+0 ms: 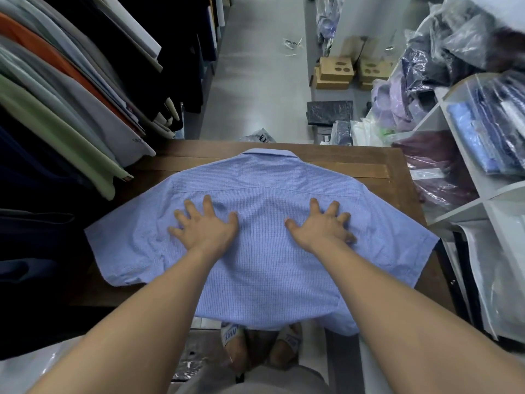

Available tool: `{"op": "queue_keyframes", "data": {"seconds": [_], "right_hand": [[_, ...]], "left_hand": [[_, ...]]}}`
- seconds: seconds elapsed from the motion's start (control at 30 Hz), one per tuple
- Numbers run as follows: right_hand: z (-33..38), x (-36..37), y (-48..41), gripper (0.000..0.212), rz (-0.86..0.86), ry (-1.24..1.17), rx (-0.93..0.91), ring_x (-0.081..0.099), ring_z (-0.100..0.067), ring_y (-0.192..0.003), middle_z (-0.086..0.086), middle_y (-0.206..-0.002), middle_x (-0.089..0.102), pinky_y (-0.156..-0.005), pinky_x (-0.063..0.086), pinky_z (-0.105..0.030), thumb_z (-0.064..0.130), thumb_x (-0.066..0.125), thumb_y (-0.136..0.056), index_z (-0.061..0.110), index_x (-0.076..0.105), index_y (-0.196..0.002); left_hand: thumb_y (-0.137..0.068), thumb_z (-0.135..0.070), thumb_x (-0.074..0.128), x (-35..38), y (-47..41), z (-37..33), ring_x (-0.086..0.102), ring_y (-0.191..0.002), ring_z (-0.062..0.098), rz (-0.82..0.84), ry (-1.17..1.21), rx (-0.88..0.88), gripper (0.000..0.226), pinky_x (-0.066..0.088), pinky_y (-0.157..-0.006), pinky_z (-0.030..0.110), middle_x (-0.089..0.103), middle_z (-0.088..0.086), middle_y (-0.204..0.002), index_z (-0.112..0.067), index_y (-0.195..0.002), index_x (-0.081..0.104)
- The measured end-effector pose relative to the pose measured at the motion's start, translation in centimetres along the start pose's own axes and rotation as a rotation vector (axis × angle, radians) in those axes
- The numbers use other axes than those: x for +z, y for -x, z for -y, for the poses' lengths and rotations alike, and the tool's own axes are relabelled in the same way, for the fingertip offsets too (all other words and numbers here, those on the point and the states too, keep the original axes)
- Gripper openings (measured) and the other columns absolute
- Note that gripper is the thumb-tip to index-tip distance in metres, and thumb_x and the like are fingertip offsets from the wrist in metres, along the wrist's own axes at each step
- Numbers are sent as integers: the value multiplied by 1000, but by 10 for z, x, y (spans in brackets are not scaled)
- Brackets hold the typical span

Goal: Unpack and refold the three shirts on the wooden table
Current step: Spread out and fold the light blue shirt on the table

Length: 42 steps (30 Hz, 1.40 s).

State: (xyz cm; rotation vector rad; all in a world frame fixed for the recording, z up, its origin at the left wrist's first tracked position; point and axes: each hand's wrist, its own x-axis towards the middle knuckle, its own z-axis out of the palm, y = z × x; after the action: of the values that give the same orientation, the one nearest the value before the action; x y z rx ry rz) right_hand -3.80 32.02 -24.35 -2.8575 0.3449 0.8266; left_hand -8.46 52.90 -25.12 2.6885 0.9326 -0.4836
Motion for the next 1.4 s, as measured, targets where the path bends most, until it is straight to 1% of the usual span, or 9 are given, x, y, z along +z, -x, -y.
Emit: {"op": "queue_keyframes", "data": {"seconds": [0.33,0.5,0.67,0.87,0.93,1.03,1.2,1.3,1.4], "right_hand": [[-7,0,4,103,87,-56,-50,-9,-46,-150,-7,-165,-19,-105,24,-80,81,54,-79,44,-4,-156],[-12,5,8,80,-2,-111,-51,6,-41,-148,-10,-163,0,-105,29,-75,61,52,-91,38,12,-156],[-18,14,24,60,-190,-100,-120,26,-37,-135,-12,-152,22,-104,39,-58,48,53,-93,28,34,-147],[-31,28,61,34,-389,-161,-205,52,-36,-114,-10,-116,63,-96,41,-47,39,50,-96,15,55,-121],[-42,41,77,25,-427,-229,-155,60,-38,-100,-12,-96,68,-88,44,-45,34,48,-97,12,57,-105],[-62,67,105,25,-489,-348,36,62,-42,-92,-19,-90,68,-84,48,-47,31,45,-98,9,58,-99],[-91,113,133,27,-422,-639,422,63,-43,-100,-20,-109,67,-86,51,-46,32,49,-94,10,58,-106],[-89,116,133,47,-343,-895,612,59,-41,-117,-21,-135,57,-99,50,-47,26,58,-92,3,49,-131],[-83,114,132,60,-365,-1136,674,58,-37,-117,-20,-138,50,-90,47,-38,12,69,-87,1,37,-136]], "left_hand": [[-81,-87,39,11,2,3,-13,-152,42,174,-21,111,103,-1,-118,65,-22,8,-166,-39,-159,-9],[-93,-60,48,23,17,5,-2,-153,38,1,156,74,81,1,-123,58,2,13,-168,-28,-159,14],[-96,-43,51,38,41,28,25,-140,38,-225,226,72,57,18,-116,52,33,15,-154,-18,-146,42],[-99,-31,50,38,59,56,41,-123,41,-378,356,-8,33,28,-102,51,51,18,-133,-12,-125,56],[-96,-26,53,40,68,69,44,-119,42,-434,411,-81,25,31,-96,51,53,20,-126,-10,-115,57],[-89,-21,53,47,83,95,48,-114,45,-514,494,-185,23,34,-89,53,54,25,-119,-8,-108,56],[-84,-15,55,63,105,130,45,-120,46,-413,885,-424,33,33,-98,52,47,28,-130,-2,-114,53],[-82,-12,59,57,105,131,47,-123,39,-356,1018,-513,42,35,-101,45,42,21,-138,-4,-122,49],[-83,-8,61,45,104,125,47,-113,30,-256,1156,-682,50,38,-94,32,37,17,-141,-4,-128,40]]}}
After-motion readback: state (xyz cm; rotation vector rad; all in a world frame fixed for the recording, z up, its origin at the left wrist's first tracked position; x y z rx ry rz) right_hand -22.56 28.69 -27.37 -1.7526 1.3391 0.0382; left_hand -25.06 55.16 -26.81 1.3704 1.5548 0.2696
